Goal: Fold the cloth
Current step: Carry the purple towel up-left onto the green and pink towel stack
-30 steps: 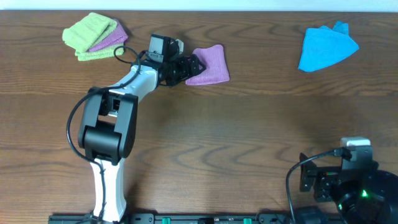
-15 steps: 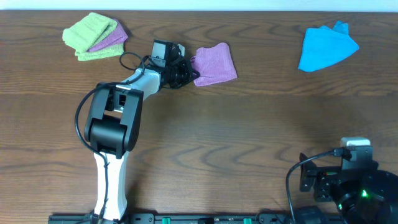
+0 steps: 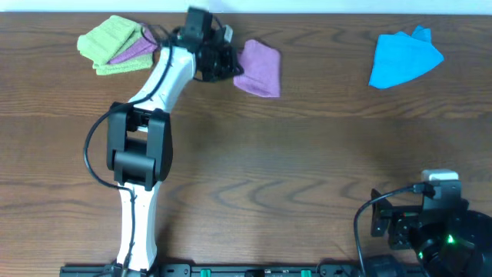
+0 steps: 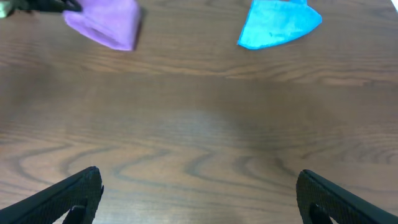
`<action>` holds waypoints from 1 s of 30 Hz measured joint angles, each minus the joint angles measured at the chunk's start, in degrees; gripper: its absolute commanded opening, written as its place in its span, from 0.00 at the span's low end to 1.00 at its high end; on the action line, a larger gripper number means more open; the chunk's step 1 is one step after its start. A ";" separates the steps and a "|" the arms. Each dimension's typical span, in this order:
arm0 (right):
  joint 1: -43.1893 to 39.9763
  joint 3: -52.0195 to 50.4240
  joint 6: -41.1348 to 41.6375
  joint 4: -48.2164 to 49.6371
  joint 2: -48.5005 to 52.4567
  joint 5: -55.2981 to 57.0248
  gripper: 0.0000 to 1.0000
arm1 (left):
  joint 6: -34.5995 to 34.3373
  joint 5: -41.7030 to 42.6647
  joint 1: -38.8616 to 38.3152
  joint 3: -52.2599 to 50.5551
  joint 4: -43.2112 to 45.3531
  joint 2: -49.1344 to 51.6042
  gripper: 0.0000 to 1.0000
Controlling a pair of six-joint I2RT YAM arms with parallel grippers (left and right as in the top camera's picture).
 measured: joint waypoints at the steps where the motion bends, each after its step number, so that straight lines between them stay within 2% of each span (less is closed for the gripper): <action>1: 0.00 0.00 0.00 0.00 0.00 0.02 0.99 | 2.16 -1.62 0.02 2.71 -3.17 0.00 0.05; 6: 0.00 0.00 -0.02 -0.02 0.00 0.07 0.99 | 10.97 -9.40 0.17 12.87 -12.83 0.00 0.05; 11: 0.00 -0.02 -0.02 -0.04 0.00 0.22 0.99 | 18.23 -16.74 1.73 20.55 -15.76 0.00 0.05; 14: 0.00 -0.02 -0.04 -0.02 0.00 0.26 0.99 | 21.09 -18.43 3.98 22.82 -15.65 0.00 0.06; 22: 0.00 -0.02 -0.04 -0.02 0.00 0.48 0.99 | 24.30 -20.09 14.32 23.26 -13.44 0.00 0.06; 30: 0.00 -0.02 -0.04 -0.02 0.00 0.48 0.99 | 25.24 -19.28 18.45 27.04 -10.73 0.00 0.06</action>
